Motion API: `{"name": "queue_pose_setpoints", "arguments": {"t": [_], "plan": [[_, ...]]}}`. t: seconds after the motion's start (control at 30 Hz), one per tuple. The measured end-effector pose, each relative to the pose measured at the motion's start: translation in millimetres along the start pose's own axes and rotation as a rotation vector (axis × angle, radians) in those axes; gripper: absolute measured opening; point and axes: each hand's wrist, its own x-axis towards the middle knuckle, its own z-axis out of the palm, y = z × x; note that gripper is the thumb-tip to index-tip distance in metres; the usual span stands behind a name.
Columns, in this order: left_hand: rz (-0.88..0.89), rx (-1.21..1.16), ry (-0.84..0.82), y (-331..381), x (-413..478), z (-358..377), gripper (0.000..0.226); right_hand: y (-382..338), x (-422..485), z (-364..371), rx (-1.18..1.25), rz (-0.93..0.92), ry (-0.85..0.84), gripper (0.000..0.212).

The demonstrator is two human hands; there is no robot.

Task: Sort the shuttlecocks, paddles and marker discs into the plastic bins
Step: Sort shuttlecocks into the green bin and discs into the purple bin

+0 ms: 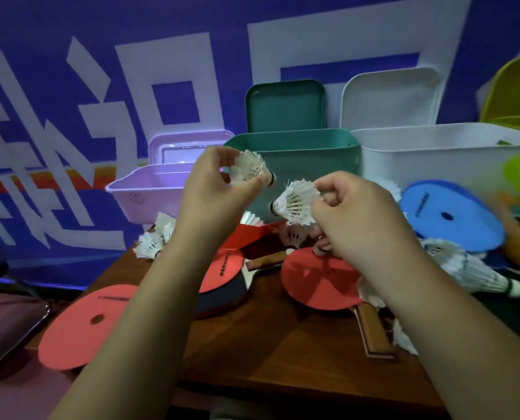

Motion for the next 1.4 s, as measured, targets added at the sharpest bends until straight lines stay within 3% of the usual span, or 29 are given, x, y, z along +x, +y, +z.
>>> {"name": "queue_pose_setpoints", "arguments": {"t": [0.13, 0.5, 0.67, 0.77, 0.97, 1.13, 1.27, 1.4], "plan": [[0.096, 0.004, -0.057, 22, 35, 27, 0.057, 6, 11, -27, 0.052, 0.074, 0.051, 0.021], [0.155, -0.017, -0.061, 45, 124, 87, 0.061, 29, 46, -61, 0.067, 0.139, 0.153, 0.024], [-0.012, 0.301, -0.212, 16, 166, 99, 0.074, 36, 62, -64, 0.068, 0.15, 0.139, 0.029], [-0.036, 0.505, -0.294, -3, 174, 98, 0.068, 38, 73, -65, 0.071, 0.155, 0.14, 0.029], [0.032, 0.61, -0.471, -13, 175, 93, 0.033, 33, 112, -60, 0.104, 0.181, 0.156, 0.024], [0.054, 0.593, -0.487, -8, 170, 86, 0.029, 22, 148, -50, 0.132, 0.192, 0.167, 0.024], [0.079, 0.549, -0.485, -1, 168, 78, 0.03, 32, 170, -47, 0.154, 0.23, 0.141, 0.045], [0.172, 0.518, -0.478, 12, 165, 74, 0.03, 31, 153, -46, 0.153, 0.199, 0.156, 0.02]]}}
